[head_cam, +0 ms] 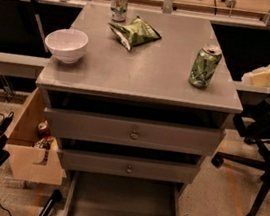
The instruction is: Move green can near white bowl
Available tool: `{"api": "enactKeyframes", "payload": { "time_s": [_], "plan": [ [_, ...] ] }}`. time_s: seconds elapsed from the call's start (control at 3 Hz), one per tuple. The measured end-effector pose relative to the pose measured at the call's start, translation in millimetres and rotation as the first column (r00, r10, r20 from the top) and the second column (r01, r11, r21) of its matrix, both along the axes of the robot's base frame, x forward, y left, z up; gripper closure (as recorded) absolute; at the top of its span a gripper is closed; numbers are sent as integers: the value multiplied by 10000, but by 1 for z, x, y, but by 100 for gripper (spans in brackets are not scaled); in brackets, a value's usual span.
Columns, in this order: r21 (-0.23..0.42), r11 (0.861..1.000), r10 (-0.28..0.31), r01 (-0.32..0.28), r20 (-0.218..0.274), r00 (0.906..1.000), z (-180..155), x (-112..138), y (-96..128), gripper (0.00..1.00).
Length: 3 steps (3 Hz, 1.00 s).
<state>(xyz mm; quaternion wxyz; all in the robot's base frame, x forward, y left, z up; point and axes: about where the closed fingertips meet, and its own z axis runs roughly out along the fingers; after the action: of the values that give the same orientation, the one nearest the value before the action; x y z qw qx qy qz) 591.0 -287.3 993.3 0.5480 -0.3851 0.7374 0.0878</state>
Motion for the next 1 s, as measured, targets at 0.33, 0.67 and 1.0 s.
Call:
{"api": "enactKeyframes", "payload": {
  "time_s": [0.33,0.67,1.0],
  "plan": [
    [1005,9949,-81,90,-86,9999,-15,21,5,0],
    [2198,9754,127,-149,117,9999,-28,56,21,0],
    [2939,9550,297,-396,378,9988,-39,84,34,0]
  ]
}}
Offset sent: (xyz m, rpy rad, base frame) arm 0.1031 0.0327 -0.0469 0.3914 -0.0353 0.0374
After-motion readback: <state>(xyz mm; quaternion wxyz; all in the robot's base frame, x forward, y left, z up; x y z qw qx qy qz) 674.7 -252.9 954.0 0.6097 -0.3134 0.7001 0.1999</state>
